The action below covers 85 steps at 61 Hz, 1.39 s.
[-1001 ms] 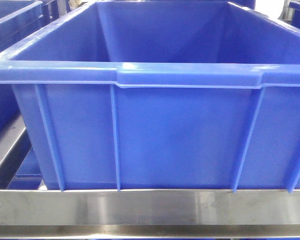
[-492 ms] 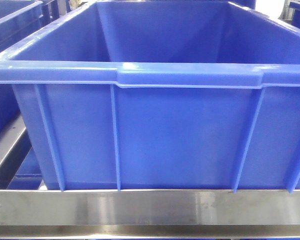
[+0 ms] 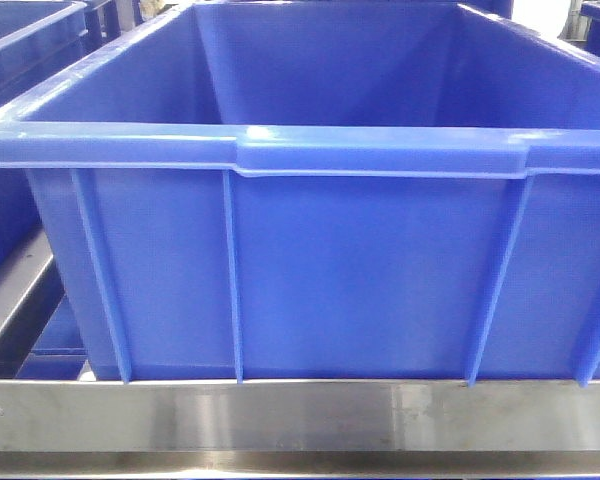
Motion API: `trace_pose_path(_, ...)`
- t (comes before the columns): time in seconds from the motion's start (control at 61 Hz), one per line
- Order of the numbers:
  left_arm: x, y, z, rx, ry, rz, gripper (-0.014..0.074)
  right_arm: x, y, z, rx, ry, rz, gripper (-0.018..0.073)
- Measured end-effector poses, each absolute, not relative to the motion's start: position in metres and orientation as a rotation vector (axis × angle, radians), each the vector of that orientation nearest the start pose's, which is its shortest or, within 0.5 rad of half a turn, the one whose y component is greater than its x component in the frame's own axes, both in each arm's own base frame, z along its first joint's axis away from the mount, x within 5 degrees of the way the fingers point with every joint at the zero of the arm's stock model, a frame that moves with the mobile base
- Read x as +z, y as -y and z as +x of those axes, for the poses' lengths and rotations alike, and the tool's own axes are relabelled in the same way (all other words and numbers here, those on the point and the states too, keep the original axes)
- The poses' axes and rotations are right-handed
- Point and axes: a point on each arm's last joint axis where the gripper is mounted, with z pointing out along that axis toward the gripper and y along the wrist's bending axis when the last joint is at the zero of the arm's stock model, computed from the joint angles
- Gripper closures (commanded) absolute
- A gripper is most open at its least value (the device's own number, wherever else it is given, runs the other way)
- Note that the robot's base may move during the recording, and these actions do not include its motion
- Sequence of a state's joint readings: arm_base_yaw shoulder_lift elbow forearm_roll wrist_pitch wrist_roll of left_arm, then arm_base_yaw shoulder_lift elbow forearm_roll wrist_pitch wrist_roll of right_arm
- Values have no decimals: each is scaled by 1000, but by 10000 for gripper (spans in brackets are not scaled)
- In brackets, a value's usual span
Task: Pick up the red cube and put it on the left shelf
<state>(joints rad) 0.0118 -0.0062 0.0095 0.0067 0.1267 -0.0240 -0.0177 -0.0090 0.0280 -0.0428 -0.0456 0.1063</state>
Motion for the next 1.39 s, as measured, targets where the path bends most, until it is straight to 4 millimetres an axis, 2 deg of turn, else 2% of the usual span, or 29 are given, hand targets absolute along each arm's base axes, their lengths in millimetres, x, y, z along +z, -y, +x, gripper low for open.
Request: trace_pose_path(1.394, 199, -1, 56, -4, -1613, -24, 495, 204, 1, 57, 35, -1500, 63, 511)
